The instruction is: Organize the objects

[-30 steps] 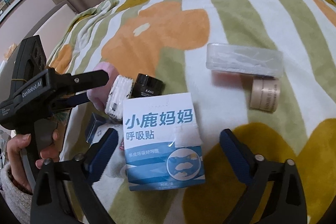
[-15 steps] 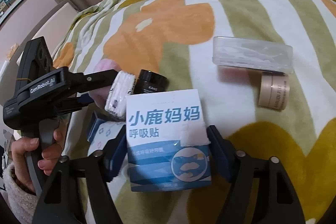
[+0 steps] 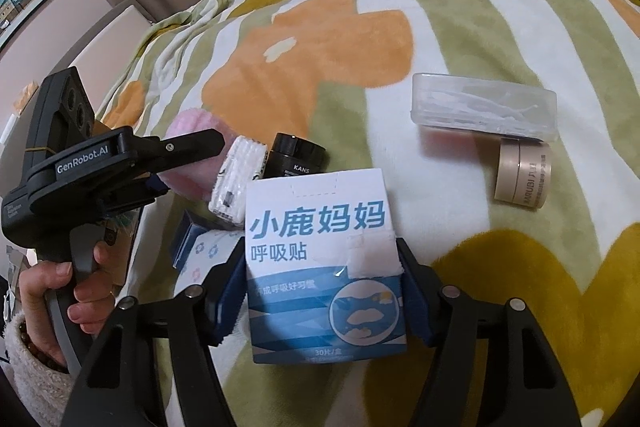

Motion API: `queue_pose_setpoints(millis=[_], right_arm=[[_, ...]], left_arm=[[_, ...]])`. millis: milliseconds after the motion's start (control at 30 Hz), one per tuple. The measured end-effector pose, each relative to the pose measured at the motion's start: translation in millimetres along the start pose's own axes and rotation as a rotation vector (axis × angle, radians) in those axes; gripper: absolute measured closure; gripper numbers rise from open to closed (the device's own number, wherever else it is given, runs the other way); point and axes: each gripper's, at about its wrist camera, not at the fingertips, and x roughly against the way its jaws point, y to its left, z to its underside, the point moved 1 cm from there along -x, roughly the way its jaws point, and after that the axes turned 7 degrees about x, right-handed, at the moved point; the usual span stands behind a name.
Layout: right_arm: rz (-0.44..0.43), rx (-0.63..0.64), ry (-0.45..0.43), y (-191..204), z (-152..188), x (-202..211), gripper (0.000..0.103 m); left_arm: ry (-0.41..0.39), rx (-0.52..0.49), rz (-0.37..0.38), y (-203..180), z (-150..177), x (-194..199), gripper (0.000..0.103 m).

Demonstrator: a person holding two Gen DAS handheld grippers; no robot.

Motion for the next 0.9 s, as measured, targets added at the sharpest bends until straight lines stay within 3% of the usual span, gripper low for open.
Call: queue_pose_setpoints(millis=[433, 900], right_arm=[[0.015, 0.004, -0.052, 10, -2, 30, 0.040], [0.049, 0.080, -0.162, 57, -16, 92, 0.040]], left_arm=[[-0.064, -0.050, 0.023, -26, -4, 37, 0.057], [-0.176, -0.141, 0.031, -42, 10, 134, 0.057]])
